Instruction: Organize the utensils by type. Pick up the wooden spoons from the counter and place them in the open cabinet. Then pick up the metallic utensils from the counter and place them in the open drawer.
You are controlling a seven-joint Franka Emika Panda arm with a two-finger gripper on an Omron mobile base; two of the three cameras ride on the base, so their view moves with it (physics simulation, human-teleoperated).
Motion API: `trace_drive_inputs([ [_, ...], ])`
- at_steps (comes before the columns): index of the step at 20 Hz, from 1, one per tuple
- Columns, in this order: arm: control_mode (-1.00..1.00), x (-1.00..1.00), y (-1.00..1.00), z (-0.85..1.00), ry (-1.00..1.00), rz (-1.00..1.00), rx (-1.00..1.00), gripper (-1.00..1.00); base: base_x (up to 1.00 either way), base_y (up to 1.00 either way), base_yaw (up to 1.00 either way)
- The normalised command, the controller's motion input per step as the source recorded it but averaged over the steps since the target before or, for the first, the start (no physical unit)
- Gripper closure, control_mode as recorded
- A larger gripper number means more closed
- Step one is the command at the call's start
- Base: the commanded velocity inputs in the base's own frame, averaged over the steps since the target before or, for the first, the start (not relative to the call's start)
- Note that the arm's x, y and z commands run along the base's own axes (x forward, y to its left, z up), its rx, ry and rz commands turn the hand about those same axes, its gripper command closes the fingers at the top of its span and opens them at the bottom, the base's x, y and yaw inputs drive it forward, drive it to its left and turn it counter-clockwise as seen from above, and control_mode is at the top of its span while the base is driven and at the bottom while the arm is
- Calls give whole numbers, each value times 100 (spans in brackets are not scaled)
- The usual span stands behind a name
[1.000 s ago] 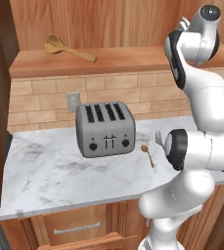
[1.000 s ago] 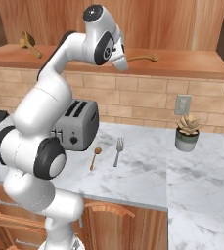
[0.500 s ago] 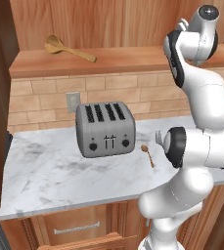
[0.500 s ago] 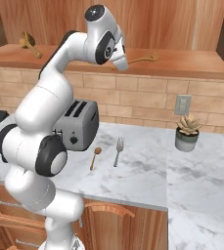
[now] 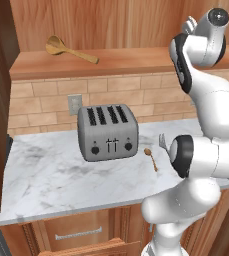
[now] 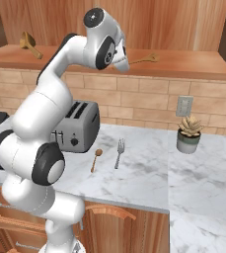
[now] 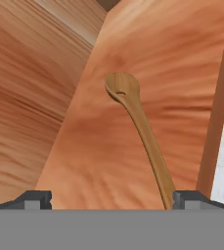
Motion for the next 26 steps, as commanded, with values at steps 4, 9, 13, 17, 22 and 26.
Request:
trace_drive_inputs([
  [4, -100, 0, 4, -14, -3, 0, 0, -100, 0, 0, 0],
  [9, -100, -16, 0, 0, -1, 0, 0, -100, 0, 0, 0],
  [13, -100, -44, 0, 9, 0, 0, 0, -100, 0, 0, 0],
  [17, -100, -53, 0, 11, 0, 0, 0, -100, 0, 0, 0],
  [22, -100, -48, 0, 1, 12, 1, 0, -100, 0, 0, 0],
  [26, -100, -39, 0, 0, 21, 8, 0, -100, 0, 0, 0],
])
